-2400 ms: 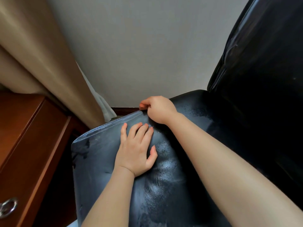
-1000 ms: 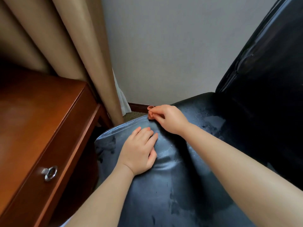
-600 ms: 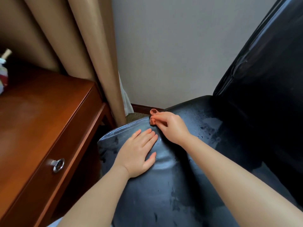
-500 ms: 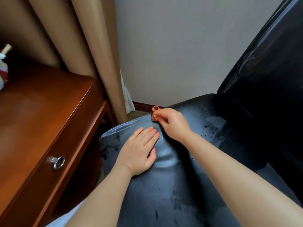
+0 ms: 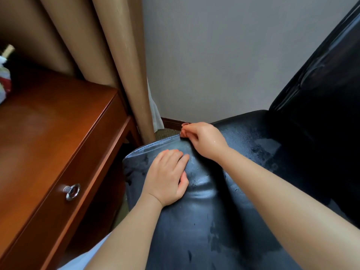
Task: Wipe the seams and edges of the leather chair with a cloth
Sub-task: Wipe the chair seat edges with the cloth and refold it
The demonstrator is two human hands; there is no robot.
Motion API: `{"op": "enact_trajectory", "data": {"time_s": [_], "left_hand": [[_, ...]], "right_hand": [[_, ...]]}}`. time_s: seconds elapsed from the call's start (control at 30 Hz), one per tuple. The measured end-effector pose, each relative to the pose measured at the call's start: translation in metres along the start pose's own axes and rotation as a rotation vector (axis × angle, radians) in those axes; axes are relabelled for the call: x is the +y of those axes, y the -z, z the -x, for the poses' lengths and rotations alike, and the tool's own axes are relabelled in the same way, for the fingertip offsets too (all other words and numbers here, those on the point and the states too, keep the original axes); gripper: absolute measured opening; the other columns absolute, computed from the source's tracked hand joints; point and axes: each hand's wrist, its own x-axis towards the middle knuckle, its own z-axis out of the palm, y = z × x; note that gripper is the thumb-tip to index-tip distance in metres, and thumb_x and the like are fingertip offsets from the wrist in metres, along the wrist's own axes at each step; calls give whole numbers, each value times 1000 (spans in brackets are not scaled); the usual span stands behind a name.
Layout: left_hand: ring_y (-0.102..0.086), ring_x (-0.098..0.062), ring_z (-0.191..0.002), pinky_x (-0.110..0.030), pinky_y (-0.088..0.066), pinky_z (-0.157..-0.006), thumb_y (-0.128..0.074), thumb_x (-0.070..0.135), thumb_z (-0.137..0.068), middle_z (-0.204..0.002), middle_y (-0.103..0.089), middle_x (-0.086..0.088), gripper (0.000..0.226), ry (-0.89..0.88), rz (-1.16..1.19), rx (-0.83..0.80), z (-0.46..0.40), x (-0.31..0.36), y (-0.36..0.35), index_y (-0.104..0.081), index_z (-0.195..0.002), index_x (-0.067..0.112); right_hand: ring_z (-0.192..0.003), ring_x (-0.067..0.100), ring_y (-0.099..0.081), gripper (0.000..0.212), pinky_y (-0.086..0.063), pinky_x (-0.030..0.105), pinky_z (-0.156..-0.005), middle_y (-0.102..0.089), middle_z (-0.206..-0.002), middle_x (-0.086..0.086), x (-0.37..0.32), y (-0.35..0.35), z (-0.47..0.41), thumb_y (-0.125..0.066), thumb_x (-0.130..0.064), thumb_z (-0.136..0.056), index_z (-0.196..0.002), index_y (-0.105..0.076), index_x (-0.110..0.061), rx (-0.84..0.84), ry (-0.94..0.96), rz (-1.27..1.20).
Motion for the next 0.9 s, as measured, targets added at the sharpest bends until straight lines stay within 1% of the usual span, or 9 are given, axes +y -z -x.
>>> {"op": "enact_trajectory", "data": {"time_s": [0.1, 0.3, 0.43, 0.53, 0.6, 0.67, 0.73, 0.83, 0.9], "left_hand": [[-51, -28, -90, -37, -40, -82, -47, 20, -73, -90, -61, -13, 36, 70, -21, 37, -1, 1, 2, -66, -97, 0], [-49, -26, -89, -38, -40, -82, -47, 22, -73, -89, -61, -12, 35, 120, -61, 62, -1, 0, -1, -67, -94, 2], [-52, -25, -92, -40, -41, -83, -47, 24, -74, -91, -61, -9, 35, 199, -108, 36, 0, -1, -4, -67, -95, 5], [-55, -23, -92, -41, -42, -83, -46, 26, -75, -93, -62, -6, 35, 282, -128, 10, 4, 1, -2, -67, -96, 7], [-54, -22, -93, -40, -40, -84, -46, 26, -76, -93, -61, -5, 34, 309, -131, 11, 6, 3, 0, -67, -95, 8], [-53, -21, -93, -39, -39, -84, -46, 26, -76, -92, -61, -4, 34, 325, -128, 17, 7, 3, 0, -68, -95, 8], [-56, -22, -91, -40, -42, -82, -46, 25, -76, -90, -61, -4, 34, 320, -126, 19, 6, 2, -1, -68, -95, 8], [-59, -23, -90, -40, -47, -81, -45, 24, -78, -89, -62, -3, 34, 297, -116, -9, 5, 0, -1, -68, -96, 8], [-60, -24, -90, -40, -49, -80, -45, 23, -78, -89, -63, -3, 35, 287, -115, -35, 2, 0, 0, -69, -98, 7]], "right_hand": [[-90, 20, -62, 22, -51, 36, -77, -71, -93, -6, -6, -3, -12, -47, -19, -92, -88, -69, -24, 10, -160, -8], [-101, 7, -62, 17, -49, 35, -88, -71, -90, -13, -4, 3, 8, -56, -15, -89, -85, -71, -23, 7, -63, -187], [-91, 8, -64, 19, -51, 31, -85, -72, -90, -14, -9, 0, -19, -54, -23, -89, -81, -70, -29, -65, -258, -149], [-96, 5, -63, 21, -49, 33, -90, -70, -90, -16, -13, 4, -6, -59, -19, -86, -72, -68, -33, -77, -196, -250], [-98, 1, -62, 18, -48, 31, -92, -71, -91, -16, -13, 5, 7, -63, -16, -85, -77, -72, -29, -68, -137, -289], [-100, 0, -62, 16, -47, 32, -93, -72, -92, -14, -15, 2, 6, -63, -15, -85, -79, -73, -26, -53, -146, -301], [-100, 5, -63, 16, -49, 33, -91, -72, -90, -13, -17, -3, -1, -61, -17, -86, -79, -72, -25, -37, -184, -285], [-93, 8, -62, 19, -49, 26, -81, -71, -95, -15, -23, -4, -10, -53, -25, -92, -88, -71, -28, -39, -207, -147], [-93, 10, -62, 21, -49, 28, -80, -71, -97, -13, -25, -2, -15, -50, -29, -94, -91, -71, -30, -66, -253, -89]]}}
